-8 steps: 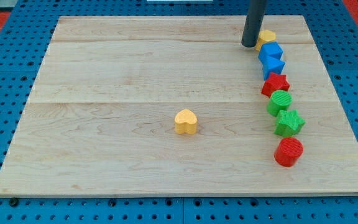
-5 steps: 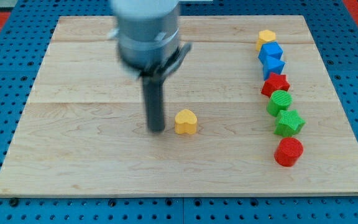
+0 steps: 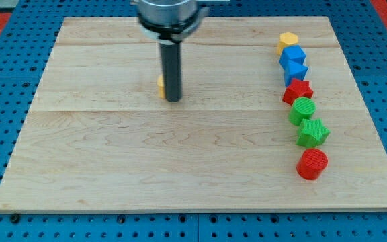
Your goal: Move the yellow heart above the yellow hexagon
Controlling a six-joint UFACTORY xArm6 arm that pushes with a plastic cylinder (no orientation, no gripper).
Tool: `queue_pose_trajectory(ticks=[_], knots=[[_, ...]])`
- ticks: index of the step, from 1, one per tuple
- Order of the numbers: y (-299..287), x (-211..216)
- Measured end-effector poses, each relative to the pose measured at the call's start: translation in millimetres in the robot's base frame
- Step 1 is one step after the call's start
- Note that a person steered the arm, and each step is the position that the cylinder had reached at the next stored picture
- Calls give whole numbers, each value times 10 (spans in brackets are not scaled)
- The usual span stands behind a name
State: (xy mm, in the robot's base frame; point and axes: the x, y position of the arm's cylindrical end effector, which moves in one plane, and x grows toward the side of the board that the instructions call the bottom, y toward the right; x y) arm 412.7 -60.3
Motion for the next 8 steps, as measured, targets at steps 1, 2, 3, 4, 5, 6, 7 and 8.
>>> queue_pose_trajectory(ticks=[1, 2, 3, 4, 5, 6, 7, 8], knots=[[-360, -300], [272, -485], [993, -792], [1089, -832], [586, -621], [322, -939], [859, -1334], [1076, -1504]])
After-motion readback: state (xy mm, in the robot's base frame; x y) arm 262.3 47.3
